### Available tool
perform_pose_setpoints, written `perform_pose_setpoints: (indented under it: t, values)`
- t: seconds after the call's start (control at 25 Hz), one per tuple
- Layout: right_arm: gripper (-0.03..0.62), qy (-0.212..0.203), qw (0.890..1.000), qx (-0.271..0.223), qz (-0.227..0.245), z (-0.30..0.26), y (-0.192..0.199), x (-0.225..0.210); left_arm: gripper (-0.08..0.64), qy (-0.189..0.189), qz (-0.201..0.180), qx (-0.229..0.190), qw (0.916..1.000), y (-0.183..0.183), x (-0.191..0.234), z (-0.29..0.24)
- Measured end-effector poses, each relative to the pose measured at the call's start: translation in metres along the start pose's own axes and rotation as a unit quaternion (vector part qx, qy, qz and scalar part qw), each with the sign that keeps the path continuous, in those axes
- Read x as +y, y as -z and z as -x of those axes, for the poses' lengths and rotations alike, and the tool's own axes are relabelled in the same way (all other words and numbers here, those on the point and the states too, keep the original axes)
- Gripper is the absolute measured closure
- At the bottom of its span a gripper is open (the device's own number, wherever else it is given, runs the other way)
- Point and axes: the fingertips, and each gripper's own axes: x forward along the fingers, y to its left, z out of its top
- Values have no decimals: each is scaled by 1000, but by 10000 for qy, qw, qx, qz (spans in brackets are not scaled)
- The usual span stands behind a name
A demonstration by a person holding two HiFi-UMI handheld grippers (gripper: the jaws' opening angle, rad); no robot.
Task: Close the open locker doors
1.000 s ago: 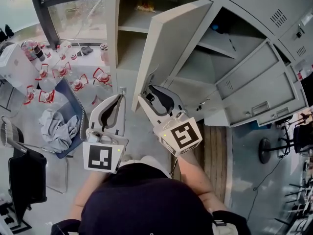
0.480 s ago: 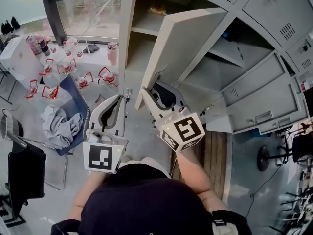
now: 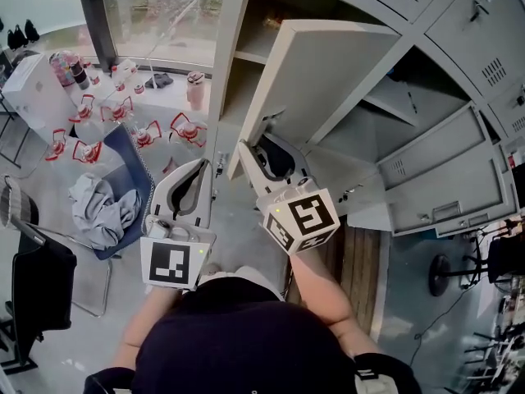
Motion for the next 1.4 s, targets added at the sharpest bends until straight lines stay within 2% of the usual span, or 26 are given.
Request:
perform_pose_setpoints:
  t: [0.24,0.56,1.4]
  values:
    - [479,171,9999,-16,-18,-20,0,-5,557,-27,-11,-24,10000,2,11,-12]
    - [479,421,9990,-140,-74,-45,-1,-12,557,97,-302,-132,9994,-2,22,-38]
    - [491,905,9954,-285,-109,-94,-1,-36,557,-71,-37,-68,9999,17,49,-66]
